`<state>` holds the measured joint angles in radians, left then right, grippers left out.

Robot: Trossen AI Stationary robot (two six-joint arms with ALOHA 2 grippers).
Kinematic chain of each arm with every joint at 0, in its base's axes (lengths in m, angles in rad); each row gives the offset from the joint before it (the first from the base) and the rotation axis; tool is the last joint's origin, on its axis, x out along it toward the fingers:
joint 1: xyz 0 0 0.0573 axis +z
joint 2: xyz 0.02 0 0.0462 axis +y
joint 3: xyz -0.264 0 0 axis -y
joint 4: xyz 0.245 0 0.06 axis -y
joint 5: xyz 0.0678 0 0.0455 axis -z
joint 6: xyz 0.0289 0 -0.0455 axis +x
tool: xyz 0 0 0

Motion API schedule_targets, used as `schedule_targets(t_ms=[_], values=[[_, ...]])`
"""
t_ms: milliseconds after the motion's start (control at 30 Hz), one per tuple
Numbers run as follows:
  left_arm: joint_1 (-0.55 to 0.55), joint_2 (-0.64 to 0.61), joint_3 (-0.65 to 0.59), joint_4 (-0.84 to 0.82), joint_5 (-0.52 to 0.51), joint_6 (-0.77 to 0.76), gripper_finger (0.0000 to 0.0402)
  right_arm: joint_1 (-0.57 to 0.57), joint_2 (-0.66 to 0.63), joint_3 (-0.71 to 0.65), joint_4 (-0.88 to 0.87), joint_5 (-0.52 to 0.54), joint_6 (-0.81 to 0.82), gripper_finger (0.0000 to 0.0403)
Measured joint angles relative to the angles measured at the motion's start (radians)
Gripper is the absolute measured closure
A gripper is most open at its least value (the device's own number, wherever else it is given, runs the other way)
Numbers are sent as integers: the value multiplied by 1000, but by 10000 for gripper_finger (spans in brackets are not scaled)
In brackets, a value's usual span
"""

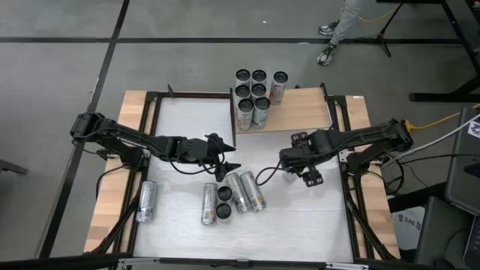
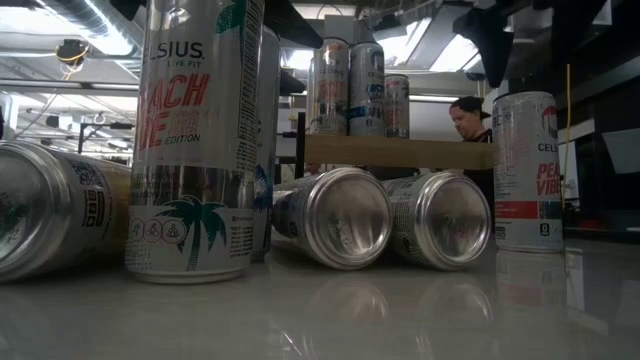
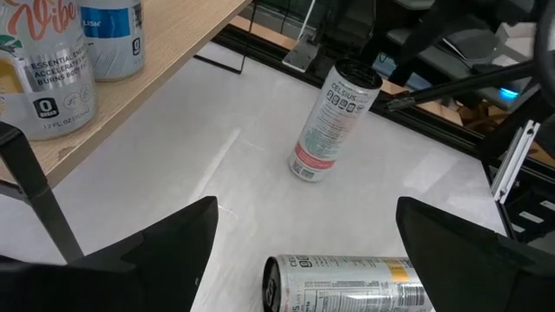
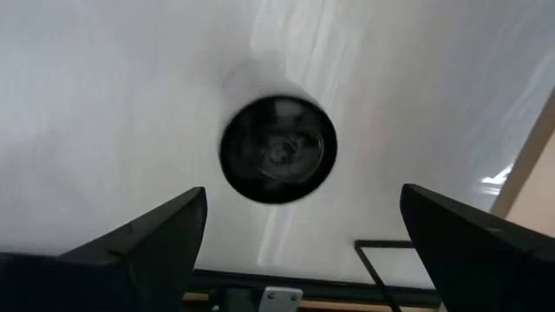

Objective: Place canned beverage on shelf
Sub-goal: Put the pink soda can on the shelf aligned with the other pink soda can

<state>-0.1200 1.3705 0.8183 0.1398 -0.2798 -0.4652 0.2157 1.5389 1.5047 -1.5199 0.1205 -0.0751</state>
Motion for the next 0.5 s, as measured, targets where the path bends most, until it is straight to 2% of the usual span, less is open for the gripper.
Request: schedule_targets(t_ms=[100,300,500], values=[[0,0,0,0,-6,0,52,0,-23,-35,15,1,-11,31],[0,0,0,0,-84,0,52,0,-33,-100,87,-29,-58,31],[0,0,0,0,-100,1,52,0,-33,-151,148,-43,-104,31]])
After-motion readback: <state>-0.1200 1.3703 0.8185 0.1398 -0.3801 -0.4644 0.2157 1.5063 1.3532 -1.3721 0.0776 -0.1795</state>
